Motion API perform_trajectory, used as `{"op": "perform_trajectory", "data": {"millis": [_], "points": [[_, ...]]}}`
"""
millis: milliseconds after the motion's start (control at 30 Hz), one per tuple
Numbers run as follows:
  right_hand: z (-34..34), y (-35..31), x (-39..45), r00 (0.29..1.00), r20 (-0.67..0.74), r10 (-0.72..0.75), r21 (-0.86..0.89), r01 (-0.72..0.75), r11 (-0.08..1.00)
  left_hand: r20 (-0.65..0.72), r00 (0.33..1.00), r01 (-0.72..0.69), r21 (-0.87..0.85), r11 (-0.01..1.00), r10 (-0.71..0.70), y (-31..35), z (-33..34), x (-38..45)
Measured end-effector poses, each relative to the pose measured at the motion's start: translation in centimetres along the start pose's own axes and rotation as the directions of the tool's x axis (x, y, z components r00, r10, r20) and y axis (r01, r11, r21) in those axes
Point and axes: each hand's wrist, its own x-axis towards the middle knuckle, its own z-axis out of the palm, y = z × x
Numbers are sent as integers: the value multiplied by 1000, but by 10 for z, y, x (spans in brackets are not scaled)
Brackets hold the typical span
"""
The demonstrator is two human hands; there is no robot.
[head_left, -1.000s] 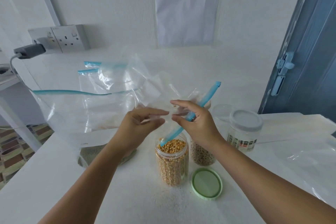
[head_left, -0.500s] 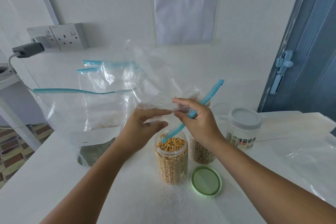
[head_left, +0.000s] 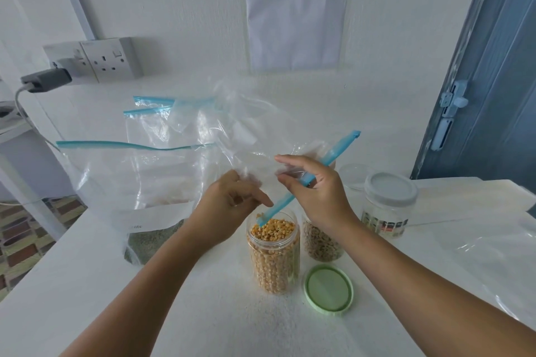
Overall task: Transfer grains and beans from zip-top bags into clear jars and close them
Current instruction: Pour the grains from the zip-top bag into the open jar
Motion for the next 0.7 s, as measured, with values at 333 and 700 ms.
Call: {"op": "perform_trajectory", "data": {"millis": [333,700], "points": [[-1,7,-3,1000,-4,13,-19,-13,1000,-12,997,-70,-2,998,70,-4,9,6],[-3,7,-2,999,-12,36,8,-36,999,-43,999,-18,-8,1000,17,1,5,2]]}}
